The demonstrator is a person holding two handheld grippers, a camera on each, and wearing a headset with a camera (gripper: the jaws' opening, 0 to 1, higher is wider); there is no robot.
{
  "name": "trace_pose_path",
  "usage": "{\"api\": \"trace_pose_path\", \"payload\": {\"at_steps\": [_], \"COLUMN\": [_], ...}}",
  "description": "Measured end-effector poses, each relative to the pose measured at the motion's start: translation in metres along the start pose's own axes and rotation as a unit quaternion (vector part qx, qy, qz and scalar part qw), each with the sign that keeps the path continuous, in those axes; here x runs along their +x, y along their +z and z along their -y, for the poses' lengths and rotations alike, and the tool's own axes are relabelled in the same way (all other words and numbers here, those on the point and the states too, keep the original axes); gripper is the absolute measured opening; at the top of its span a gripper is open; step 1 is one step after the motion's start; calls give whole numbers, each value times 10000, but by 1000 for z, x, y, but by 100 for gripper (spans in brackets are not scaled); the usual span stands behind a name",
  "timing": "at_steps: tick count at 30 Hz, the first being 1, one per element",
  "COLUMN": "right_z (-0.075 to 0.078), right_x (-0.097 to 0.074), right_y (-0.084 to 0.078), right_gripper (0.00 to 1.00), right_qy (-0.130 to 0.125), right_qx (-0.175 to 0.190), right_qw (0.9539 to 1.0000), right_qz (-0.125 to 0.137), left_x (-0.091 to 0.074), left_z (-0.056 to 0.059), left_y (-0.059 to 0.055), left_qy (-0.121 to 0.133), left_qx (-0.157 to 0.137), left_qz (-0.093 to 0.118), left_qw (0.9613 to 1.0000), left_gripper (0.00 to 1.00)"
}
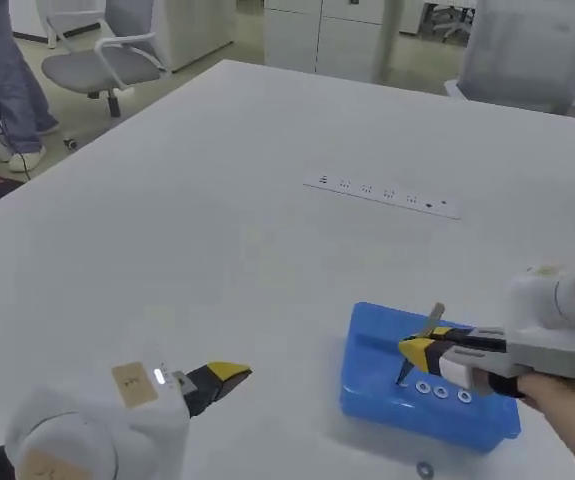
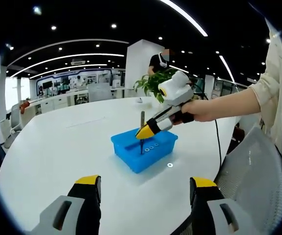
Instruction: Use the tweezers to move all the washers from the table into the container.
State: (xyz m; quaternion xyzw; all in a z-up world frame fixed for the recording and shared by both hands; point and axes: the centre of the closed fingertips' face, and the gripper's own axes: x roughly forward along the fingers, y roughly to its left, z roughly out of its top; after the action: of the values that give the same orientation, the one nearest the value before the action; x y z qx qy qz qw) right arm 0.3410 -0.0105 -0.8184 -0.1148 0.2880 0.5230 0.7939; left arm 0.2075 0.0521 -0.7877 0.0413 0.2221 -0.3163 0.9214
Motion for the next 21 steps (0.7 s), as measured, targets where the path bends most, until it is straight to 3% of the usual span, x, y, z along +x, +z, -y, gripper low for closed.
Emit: {"api": "trace_pose_path", "payload": {"at_steps": [5, 11, 21], "right_z": [2, -1, -24], "right_x": [-5, -24, -60], "right_y": [8, 29, 42], "right_gripper": [4, 4, 4], "right_qy": [-38, -157, -111], "right_qx": [-235, -358, -259], "right_qw": [9996, 9968, 9927], "right_qz": [168, 695, 1174], "left_x": [0, 1, 2], "left_z": [0, 2, 4], "left_y": [0, -1, -3], "left_qy": [3, -40, -83], "left_qx": [-21, 16, 37], "left_qz": [11, -49, -98], "left_qw": [10000, 10000, 9999], "left_gripper": [75, 75, 75]}}
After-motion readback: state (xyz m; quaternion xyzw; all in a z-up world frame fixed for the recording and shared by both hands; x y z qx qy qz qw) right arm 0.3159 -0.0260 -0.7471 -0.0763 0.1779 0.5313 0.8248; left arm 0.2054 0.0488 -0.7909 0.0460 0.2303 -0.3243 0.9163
